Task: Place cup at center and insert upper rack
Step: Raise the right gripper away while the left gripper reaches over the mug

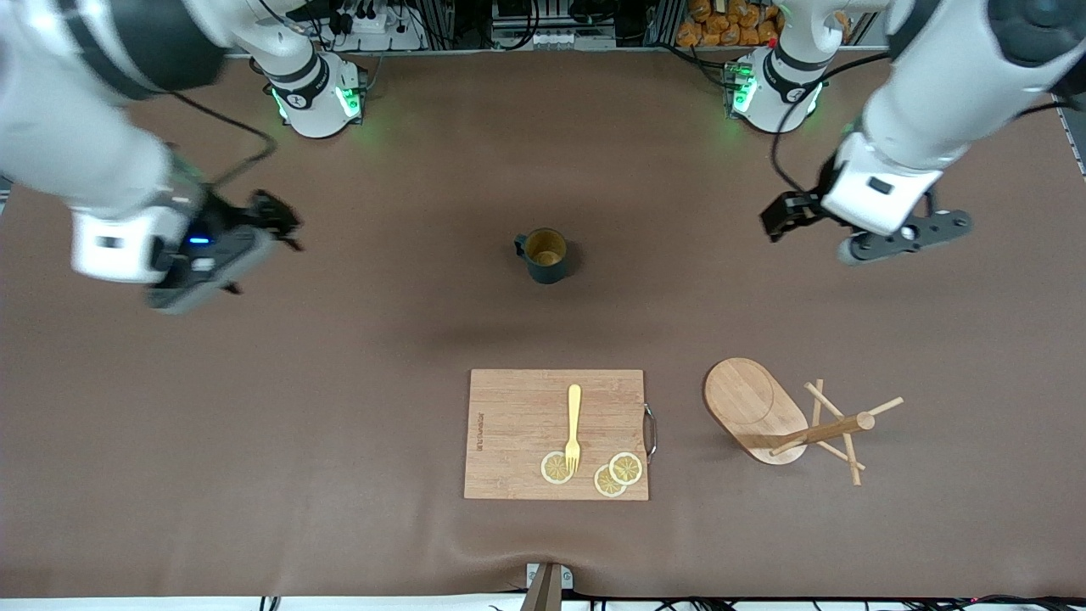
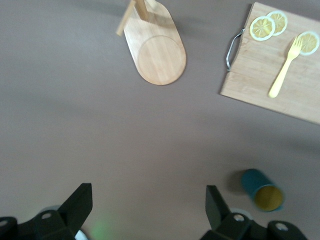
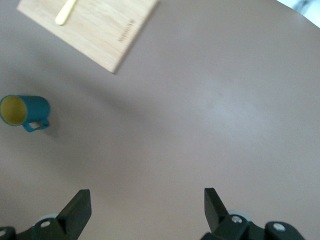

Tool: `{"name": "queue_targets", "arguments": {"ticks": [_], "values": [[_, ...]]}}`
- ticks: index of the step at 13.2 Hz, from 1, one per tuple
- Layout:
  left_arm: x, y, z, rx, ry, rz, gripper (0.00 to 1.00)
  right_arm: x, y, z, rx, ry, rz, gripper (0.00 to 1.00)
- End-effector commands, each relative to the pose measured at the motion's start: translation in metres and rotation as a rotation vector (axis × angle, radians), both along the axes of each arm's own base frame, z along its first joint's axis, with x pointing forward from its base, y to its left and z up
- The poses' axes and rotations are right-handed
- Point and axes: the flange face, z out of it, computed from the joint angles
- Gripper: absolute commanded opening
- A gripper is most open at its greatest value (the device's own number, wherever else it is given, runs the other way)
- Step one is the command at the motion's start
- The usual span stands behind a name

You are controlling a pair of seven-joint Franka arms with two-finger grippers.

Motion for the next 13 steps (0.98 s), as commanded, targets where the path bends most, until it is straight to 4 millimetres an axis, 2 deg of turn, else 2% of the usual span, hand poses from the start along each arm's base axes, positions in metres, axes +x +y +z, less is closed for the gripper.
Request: {"name": "queue_targets", "arguments": {"ticks": [1, 3, 4, 5, 7, 9, 11, 13], "values": [[-0.012, -0.054, -0.015, 0.042, -0.012, 0.086, 1.00, -0.009, -0.071, 0.020, 0.002, -0.018, -0.119, 1.00], [-0.035, -0.096, -0.015, 0.064, -0.031, 0.131, 1.00, -0.011, -0.131, 0.027, -0.013, -0.031, -0.219, 1.00], [-0.040, -0.113, -0.019, 0.057, -0.037, 0.163, 1.00, -0.013, -0.152, 0.030, -0.029, -0.036, -0.253, 1.00], [-0.047, -0.136, -0.025, 0.053, -0.046, 0.205, 1.00, -0.020, -0.164, 0.037, -0.069, -0.050, -0.268, 1.00], [-0.053, -0.180, -0.048, 0.080, -0.071, 0.237, 1.00, -0.034, -0.174, 0.051, -0.132, -0.070, -0.363, 1.00], [-0.067, -0.233, -0.079, 0.133, -0.108, 0.303, 1.00, -0.049, -0.174, 0.044, -0.136, -0.008, -0.445, 1.00], [-0.089, -0.281, -0.107, 0.144, -0.131, 0.373, 1.00, -0.057, -0.171, 0.036, -0.137, 0.029, -0.485, 1.00], [-0.103, -0.302, -0.128, 0.171, -0.163, 0.397, 1.00, -0.063, -0.170, 0.036, -0.133, 0.030, -0.491, 1.00]]}}
